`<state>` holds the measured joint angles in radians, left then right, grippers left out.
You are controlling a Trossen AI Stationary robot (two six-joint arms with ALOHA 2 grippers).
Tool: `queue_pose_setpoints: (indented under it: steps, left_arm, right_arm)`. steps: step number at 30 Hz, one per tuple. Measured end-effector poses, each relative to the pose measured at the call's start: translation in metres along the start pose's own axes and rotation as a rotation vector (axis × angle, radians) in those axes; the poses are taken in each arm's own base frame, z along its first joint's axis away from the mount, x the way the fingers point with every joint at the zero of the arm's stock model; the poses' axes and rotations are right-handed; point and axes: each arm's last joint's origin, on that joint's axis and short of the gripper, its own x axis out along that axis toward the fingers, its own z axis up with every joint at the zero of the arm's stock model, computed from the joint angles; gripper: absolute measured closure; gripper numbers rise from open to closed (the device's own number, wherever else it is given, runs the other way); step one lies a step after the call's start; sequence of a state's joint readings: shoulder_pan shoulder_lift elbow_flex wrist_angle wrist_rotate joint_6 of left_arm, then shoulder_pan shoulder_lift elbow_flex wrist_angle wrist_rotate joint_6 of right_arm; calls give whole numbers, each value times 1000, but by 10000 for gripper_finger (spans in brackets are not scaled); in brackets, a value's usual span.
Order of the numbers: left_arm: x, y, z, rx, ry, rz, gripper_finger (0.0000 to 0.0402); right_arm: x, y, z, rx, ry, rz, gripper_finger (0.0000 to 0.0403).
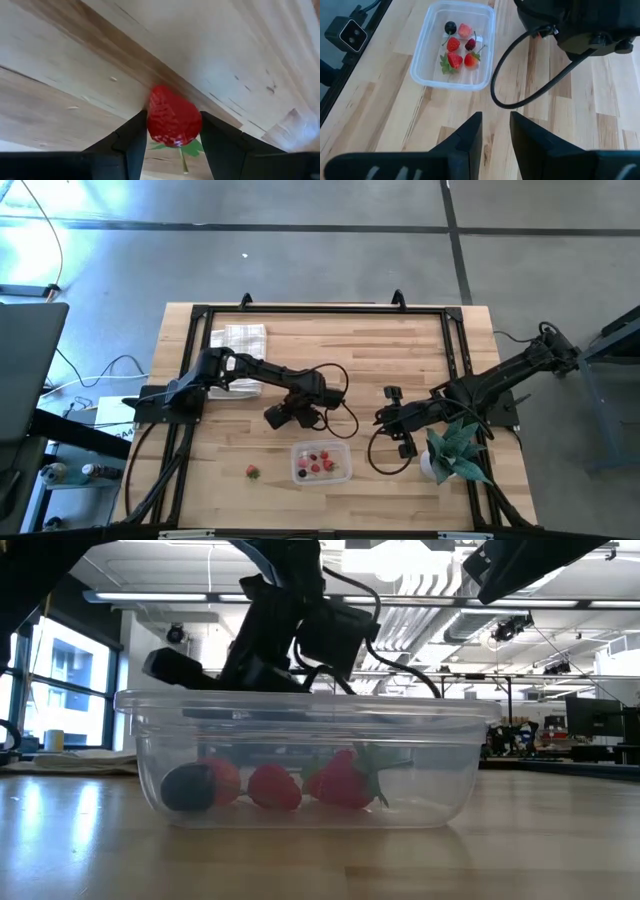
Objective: Pick and placing Produce into tupperware
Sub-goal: Put the red strawberry into the transparent bin
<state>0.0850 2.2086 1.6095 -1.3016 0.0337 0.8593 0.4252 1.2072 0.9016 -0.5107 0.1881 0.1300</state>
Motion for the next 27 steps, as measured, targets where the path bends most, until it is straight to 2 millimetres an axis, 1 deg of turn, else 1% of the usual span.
queue_pose_setpoints:
  steps: [9, 27]
  left_arm:
    - [1, 2, 2, -29, -31, 6, 236]
    - [1, 2, 2, -52, -35, 12, 236]
  right_arm:
    - [0, 0, 0, 0, 0, 0, 313]
    - [0, 0, 0, 0, 0, 0, 313]
